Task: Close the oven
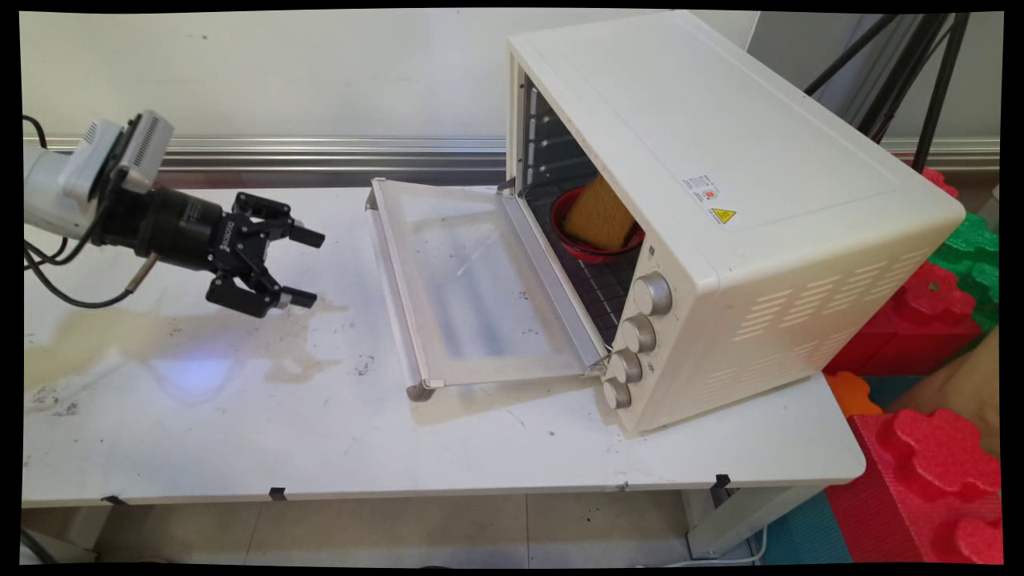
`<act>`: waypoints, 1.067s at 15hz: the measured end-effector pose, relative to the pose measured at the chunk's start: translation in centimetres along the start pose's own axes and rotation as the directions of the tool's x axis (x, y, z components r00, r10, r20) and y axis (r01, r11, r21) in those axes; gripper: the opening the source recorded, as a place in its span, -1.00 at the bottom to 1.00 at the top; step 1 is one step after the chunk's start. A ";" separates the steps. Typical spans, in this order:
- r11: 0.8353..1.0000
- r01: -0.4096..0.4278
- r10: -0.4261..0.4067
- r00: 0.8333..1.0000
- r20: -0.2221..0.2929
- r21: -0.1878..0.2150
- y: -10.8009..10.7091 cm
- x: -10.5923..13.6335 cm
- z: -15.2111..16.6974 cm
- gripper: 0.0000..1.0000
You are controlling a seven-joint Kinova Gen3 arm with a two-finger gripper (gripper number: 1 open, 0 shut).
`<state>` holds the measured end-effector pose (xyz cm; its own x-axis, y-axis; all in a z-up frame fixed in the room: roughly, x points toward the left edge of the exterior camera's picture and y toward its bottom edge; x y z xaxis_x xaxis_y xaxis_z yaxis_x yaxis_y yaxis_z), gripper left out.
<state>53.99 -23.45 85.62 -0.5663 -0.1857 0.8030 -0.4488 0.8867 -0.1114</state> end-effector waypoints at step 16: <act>0.999 0.037 -0.036 0.996 0.083 -0.012 -0.5 -3.7 6.1 1.00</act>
<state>52.10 -25.84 79.09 -0.6054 -0.2525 0.7548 -0.4610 0.8843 -0.0739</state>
